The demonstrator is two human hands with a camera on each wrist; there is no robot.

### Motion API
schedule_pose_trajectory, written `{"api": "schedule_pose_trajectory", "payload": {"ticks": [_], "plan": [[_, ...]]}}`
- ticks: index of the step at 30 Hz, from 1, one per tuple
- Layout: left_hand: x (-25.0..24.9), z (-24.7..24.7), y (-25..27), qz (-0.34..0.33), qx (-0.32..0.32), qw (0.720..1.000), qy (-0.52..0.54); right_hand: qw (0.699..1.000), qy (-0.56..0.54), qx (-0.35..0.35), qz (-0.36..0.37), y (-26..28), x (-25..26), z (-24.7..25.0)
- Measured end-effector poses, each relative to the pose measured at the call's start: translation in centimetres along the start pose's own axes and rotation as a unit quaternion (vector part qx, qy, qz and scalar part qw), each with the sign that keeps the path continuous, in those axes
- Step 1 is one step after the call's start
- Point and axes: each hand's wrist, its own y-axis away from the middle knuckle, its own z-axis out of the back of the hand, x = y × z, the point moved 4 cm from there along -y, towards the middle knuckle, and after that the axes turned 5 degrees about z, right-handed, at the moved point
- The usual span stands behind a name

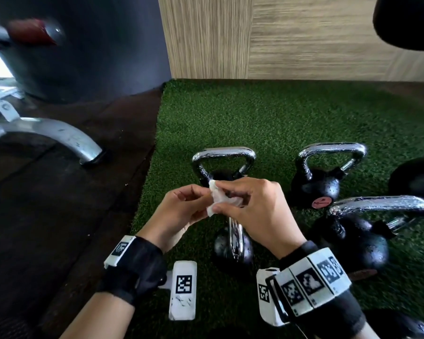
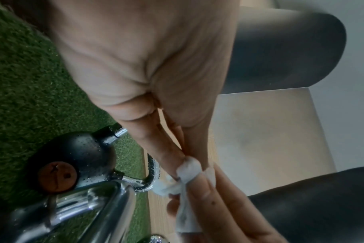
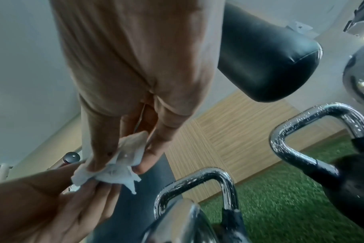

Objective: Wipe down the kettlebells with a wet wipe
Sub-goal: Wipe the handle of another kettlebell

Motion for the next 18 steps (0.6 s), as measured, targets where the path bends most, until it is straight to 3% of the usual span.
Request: {"api": "schedule_pose_trajectory", "payload": {"ticks": [7,10,12,14,15,18], "plan": [[1.7,0.1,0.5,0.067,0.052,0.996,0.028,0.999,0.023,-0.027,-0.038,0.6,-2.2,0.0],[3.6,0.8,0.0,0.056,0.059,0.994,-0.074,0.994,0.041,-0.066,-0.083,0.9,-4.4,0.9],[5.6,1.3,-0.6,0.054,0.065,0.96,-0.267,0.986,0.048,-0.094,-0.129,1.2,-6.1,1.3],[8.1,1.0,-1.0,0.04,0.102,0.886,-0.45,0.978,0.039,-0.107,-0.172,1.7,-7.9,1.2],[9.3,0.6,-1.2,0.024,0.122,0.862,-0.491,0.976,0.036,-0.104,-0.186,2.0,-8.5,0.9],[11.9,-1.2,-1.9,-0.04,0.129,0.849,-0.511,0.971,0.023,-0.082,-0.225,2.3,-10.4,-0.7]]}}
